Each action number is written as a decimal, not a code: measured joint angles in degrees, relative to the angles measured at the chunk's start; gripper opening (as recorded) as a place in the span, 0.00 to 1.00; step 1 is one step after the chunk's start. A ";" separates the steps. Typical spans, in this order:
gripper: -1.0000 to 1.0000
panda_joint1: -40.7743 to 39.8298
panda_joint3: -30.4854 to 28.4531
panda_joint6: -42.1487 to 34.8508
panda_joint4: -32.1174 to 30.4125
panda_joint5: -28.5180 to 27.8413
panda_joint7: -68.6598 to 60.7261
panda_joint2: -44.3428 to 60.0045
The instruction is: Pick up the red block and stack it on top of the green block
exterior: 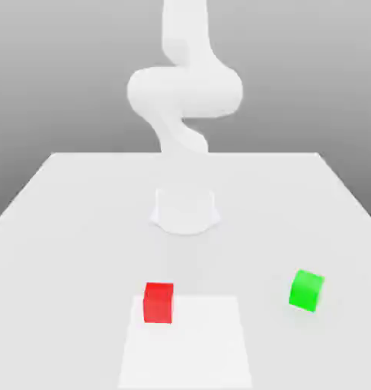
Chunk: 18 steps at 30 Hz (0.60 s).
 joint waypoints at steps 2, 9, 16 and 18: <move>0.50 -0.25 -0.50 2.77 -3.26 -0.19 -0.38 3.86; 0.50 -1.04 -2.36 12.22 -14.35 -0.81 -1.70 17.11; 0.50 -1.82 -4.59 22.80 -26.41 -1.26 -3.35 32.30; 0.50 -1.95 -4.99 27.16 -28.78 -0.56 -4.33 38.25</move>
